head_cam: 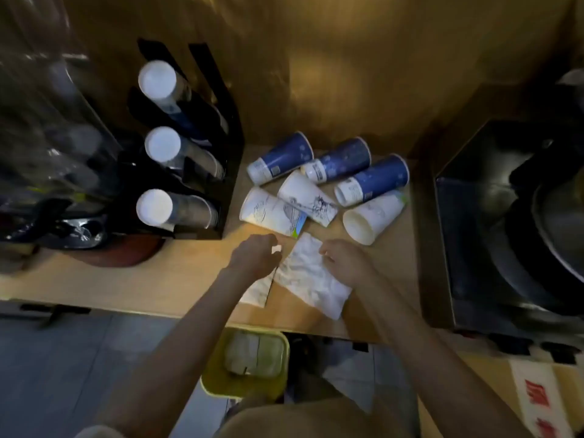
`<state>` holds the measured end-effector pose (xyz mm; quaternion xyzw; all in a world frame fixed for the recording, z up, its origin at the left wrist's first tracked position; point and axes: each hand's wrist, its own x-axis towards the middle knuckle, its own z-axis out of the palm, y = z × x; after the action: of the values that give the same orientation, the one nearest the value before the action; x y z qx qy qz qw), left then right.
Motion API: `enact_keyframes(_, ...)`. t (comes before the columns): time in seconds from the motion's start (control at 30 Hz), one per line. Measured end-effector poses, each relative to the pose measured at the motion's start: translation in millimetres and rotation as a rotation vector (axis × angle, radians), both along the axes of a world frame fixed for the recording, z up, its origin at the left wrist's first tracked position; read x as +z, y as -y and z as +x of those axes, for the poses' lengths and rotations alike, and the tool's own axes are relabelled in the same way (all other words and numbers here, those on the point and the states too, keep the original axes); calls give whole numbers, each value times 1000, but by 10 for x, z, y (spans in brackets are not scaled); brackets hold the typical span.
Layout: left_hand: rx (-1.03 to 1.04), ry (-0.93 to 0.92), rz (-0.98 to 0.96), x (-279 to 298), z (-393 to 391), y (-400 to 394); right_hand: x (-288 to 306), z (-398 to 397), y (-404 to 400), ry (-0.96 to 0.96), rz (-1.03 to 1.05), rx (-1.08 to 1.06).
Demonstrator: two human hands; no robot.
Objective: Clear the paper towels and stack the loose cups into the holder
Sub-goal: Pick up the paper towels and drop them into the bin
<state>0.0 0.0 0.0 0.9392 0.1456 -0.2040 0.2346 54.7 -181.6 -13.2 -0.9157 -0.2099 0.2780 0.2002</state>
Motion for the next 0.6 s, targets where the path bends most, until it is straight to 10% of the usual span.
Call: enact_keyframes(0.6,79,209,104,-741,-765,-70,-862,-564,31,303,164,-153)
